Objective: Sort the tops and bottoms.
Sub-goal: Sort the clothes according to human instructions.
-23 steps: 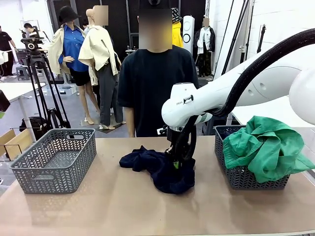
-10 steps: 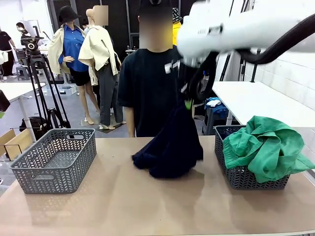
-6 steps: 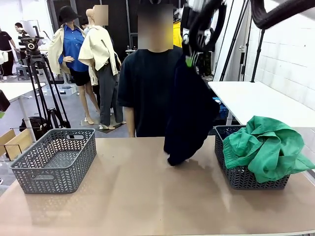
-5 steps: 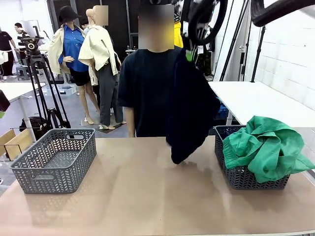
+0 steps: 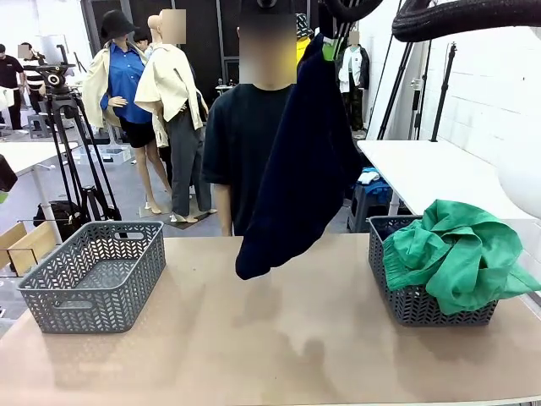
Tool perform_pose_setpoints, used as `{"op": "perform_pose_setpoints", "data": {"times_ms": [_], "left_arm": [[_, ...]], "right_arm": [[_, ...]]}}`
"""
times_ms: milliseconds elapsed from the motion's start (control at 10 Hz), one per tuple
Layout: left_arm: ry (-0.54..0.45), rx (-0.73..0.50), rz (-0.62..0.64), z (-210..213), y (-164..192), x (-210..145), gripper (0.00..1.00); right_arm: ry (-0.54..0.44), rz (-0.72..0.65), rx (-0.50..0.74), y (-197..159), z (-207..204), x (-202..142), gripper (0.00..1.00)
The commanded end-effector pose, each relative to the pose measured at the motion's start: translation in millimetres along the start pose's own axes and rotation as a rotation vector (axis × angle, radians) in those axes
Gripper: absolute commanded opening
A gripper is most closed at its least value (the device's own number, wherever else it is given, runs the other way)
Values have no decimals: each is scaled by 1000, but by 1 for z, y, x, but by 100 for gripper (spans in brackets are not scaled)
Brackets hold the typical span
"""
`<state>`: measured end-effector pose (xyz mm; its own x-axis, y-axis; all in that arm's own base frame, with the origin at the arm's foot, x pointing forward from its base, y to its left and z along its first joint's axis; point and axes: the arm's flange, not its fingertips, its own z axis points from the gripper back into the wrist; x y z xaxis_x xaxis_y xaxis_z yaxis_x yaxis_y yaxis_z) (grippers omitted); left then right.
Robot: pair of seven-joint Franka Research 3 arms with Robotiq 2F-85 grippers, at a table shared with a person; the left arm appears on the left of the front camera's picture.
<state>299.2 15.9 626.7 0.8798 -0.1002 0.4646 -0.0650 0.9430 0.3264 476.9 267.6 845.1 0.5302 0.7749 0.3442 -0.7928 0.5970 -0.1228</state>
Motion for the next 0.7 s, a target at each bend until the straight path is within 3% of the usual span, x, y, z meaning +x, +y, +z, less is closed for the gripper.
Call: {"op": "perform_pose_setpoints", "data": {"times_ms": [0,200,300,600], "left_arm": [[-6,3,-5,-1,3,0,100],[-6,3,-5,-1,3,0,100],[-6,3,-5,-1,3,0,100],[-6,3,-5,-1,3,0,100]], "right_arm": [[-14,-11,-28,-36,79,113,0],[-23,34,-19,-24,79,113,0],[-27,14,-7,13,8,5,0],[-27,14,-7,13,8,5,0]]}}
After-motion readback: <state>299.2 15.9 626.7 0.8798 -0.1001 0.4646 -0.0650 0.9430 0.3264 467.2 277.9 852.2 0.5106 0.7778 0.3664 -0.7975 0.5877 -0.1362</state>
